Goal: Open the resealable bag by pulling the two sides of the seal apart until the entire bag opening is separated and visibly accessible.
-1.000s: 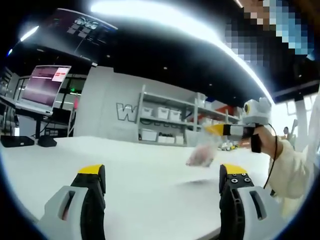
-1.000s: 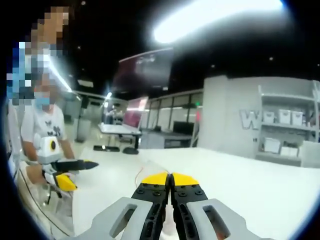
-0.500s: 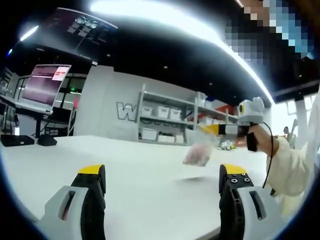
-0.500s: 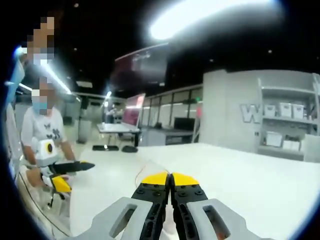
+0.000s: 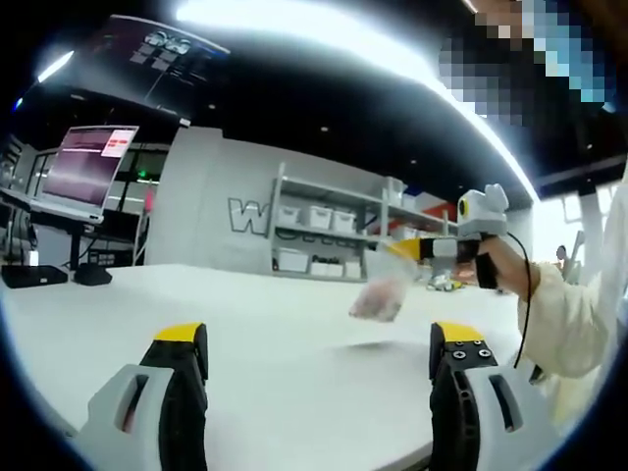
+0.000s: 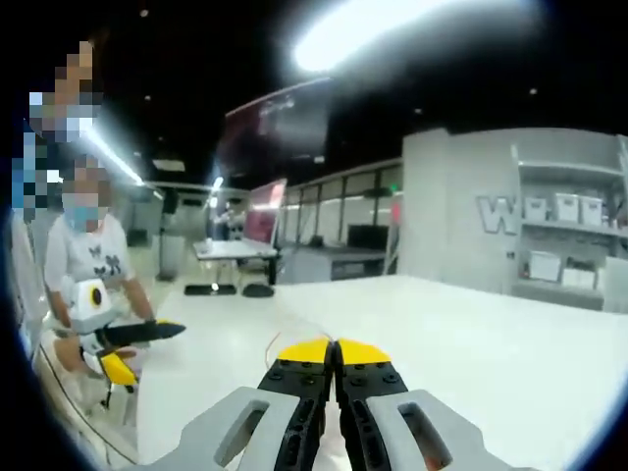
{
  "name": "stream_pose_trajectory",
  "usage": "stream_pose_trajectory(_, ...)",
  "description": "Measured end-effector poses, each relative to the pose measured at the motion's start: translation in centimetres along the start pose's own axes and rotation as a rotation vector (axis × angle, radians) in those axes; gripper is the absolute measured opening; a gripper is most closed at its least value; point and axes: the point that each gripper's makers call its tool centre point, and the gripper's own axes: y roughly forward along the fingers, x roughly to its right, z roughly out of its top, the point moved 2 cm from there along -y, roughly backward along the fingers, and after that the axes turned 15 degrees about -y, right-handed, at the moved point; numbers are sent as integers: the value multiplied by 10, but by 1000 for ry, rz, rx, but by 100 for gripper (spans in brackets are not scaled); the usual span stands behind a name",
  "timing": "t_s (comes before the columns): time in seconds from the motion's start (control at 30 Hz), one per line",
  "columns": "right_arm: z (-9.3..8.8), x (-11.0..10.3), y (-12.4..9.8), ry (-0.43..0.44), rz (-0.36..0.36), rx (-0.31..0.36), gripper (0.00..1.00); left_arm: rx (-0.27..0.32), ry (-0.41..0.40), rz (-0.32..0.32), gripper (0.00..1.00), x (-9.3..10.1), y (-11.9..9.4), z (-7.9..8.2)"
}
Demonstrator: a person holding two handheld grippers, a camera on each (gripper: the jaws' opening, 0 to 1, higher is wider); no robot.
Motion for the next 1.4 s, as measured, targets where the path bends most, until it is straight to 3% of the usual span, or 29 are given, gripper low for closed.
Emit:
stream_pose_trajectory(0.87,4,12,15,1,4,2,0,-7,2,1,91,-1,2,1)
stream_pose_trajectory(1.4,0,33,22,24,-12,-10,0,-10,6,-9,90,3,5,2)
